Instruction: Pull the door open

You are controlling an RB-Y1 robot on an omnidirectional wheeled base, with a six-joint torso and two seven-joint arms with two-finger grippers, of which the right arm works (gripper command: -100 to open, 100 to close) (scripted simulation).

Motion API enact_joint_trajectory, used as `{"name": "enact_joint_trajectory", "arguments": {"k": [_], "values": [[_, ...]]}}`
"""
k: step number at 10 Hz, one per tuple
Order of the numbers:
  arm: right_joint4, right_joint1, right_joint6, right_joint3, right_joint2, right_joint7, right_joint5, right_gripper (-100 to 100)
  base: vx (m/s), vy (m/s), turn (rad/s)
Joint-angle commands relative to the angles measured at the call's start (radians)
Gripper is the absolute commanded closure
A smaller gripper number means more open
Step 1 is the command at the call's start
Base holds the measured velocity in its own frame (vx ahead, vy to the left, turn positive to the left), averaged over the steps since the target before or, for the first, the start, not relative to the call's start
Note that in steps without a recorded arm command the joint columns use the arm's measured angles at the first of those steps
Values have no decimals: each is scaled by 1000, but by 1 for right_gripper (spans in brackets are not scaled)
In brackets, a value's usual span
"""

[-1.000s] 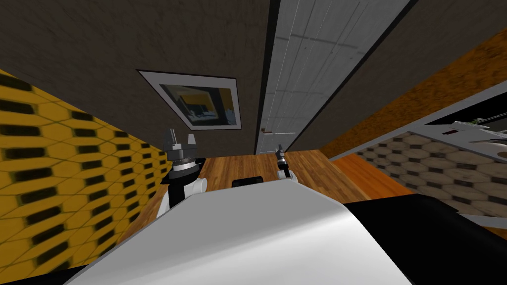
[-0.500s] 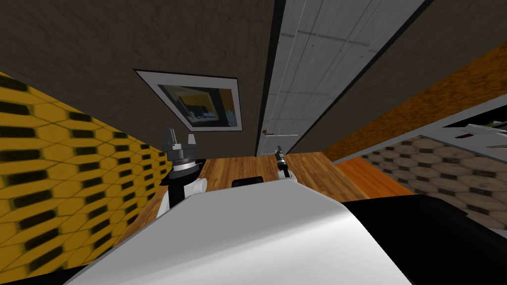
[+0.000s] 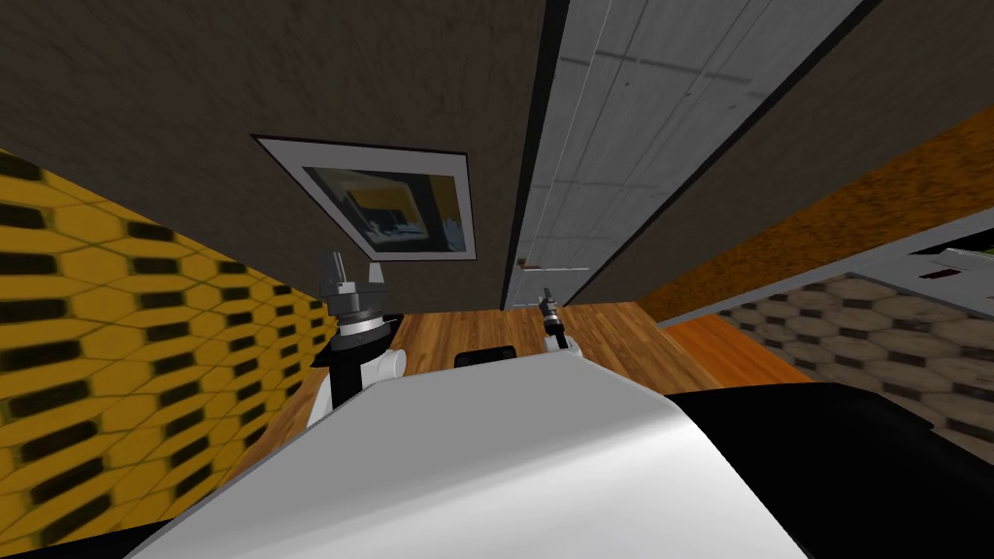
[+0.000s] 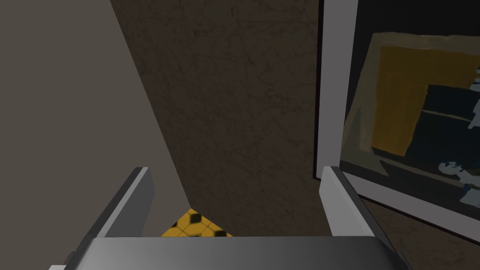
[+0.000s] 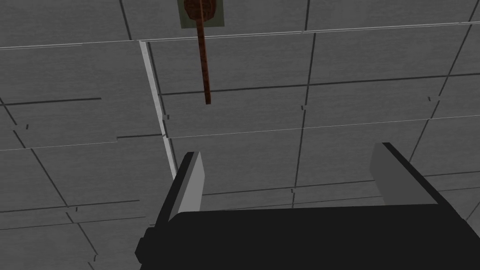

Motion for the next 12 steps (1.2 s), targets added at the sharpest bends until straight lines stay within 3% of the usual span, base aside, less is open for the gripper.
{"name": "enact_joint_trajectory", "arguments": {"k": [1, 6, 12], "values": [[31, -11, -7, -3, -4, -10, 4, -100, 106, -7, 37], [153, -54, -37, -12, -15, -41, 20, -100, 113, -6, 30], [256, -90, -63, -21, -25, -68, 33, -100, 100, -18, 24]]}}
